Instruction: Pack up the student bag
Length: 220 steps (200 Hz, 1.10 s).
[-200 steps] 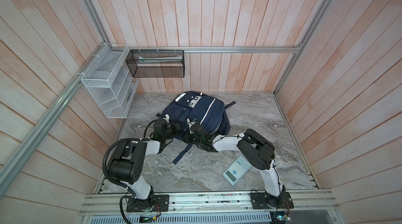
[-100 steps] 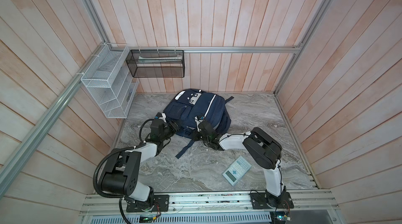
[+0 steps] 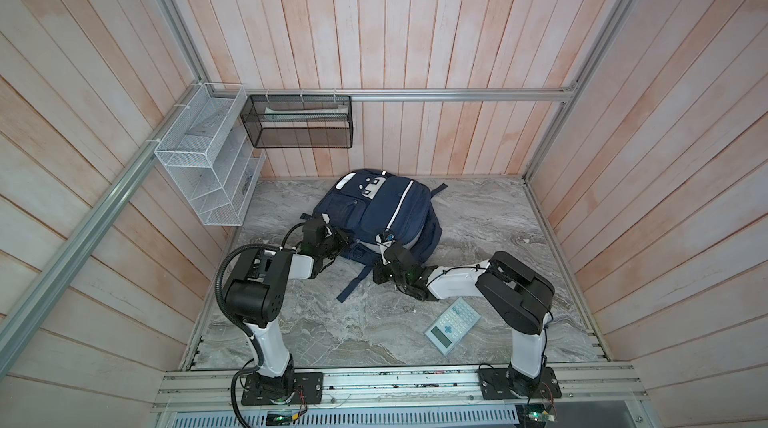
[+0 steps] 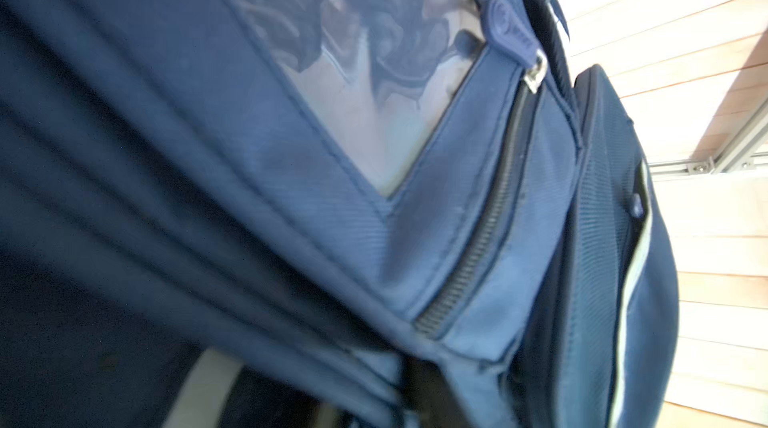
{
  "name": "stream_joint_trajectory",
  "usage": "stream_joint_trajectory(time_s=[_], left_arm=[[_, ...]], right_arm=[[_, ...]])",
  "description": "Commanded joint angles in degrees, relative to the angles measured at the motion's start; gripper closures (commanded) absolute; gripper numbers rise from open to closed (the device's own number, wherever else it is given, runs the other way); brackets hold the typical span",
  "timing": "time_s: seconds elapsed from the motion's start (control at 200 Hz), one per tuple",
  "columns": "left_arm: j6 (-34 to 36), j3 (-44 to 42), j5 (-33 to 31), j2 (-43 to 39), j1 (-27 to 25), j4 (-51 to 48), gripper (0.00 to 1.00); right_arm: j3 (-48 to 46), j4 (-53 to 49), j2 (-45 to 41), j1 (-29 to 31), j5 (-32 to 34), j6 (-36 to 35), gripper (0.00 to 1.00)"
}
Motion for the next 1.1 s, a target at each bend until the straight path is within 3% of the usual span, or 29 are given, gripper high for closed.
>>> stream_joint_trajectory(time_s=[0.0, 0.05, 0.15, 0.265, 0.63, 0.74, 0.815, 1.095], left_arm=[[0.06, 1.27, 2.24, 1.05, -1.67, 2.64, 0.93], [-0.53, 0.18, 3.02, 0.34, -2.20, 3.88, 0.94], [-3.27, -2.56, 4.34, -2.52, -3.53, 5.30, 0.98], [-6.79, -7.07, 3.72, -6.91, -6.80, 7.97, 0.97], [-12.55, -14.20, -1.63, -12.35, -13.23, 14.37, 0.97], [-13.17, -14.10, -1.86, -12.35, -13.99, 14.70, 0.97], [-14.11, -13.99, -0.97, -12.19, -14.39, 15.68, 0.97], [-13.63, -14.14, -2.42, -14.95, -16.19, 12.89, 0.97]], right_arm=[[-1.48, 1.31, -1.43, 0.81, 0.77, -0.72, 1.00], [-2.67, 3.69, -1.97, 0.79, 1.04, -0.21, 1.00], [-4.52, 7.79, -3.12, 0.76, 1.23, 1.36, 0.86], [-7.72, 13.11, -4.92, 0.73, 0.88, 4.70, 0.79], [-21.08, 12.01, -19.11, 2.25, 1.58, 9.72, 0.75], [-21.56, 10.76, -22.59, 2.69, 0.63, 9.97, 0.57], [-19.66, 9.57, -22.15, 2.69, -0.01, 9.46, 0.50], [-14.92, 7.56, -16.61, 0.64, -1.14, 14.47, 0.50]])
